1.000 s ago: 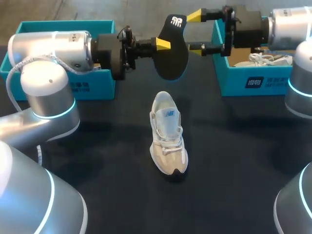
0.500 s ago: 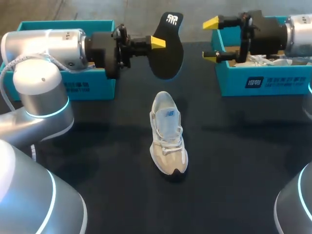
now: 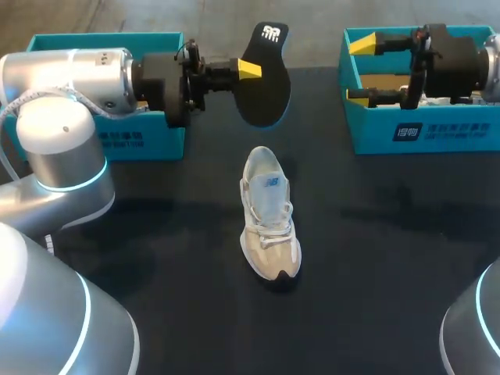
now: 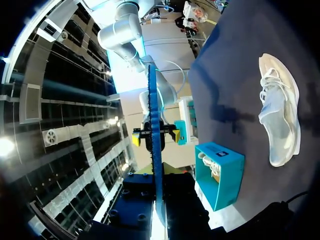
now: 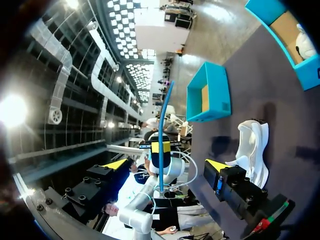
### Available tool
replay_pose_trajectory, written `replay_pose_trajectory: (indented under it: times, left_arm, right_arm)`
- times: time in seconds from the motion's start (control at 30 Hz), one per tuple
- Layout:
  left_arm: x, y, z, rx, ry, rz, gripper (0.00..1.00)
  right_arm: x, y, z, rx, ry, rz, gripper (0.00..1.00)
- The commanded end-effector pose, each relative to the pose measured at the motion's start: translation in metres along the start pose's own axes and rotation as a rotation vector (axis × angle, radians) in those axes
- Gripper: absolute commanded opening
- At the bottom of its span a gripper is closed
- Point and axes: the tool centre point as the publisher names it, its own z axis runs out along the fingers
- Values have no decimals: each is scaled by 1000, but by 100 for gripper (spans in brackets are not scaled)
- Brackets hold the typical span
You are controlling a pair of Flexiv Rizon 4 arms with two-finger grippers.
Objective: Take the shoe out of the shoebox, open the shoe tongue, remove and reinsert the insole, then place the shoe into the shoebox
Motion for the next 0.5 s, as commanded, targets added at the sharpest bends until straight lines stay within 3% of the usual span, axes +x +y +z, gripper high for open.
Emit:
replay_pose_trajectory:
  times: [0.03,0.27,0.5]
  left_arm:
    - [0,-1,0,-3,-1,1,0]
    - [0,-1,0,-3,-1,1,0]
    - [-7,-8,-2,55,41,-384,0]
  right_arm:
    - [0,1,1,1,0,0,100]
    - [0,1,1,1,0,0,100]
    - [0,1,1,1,0,0,100]
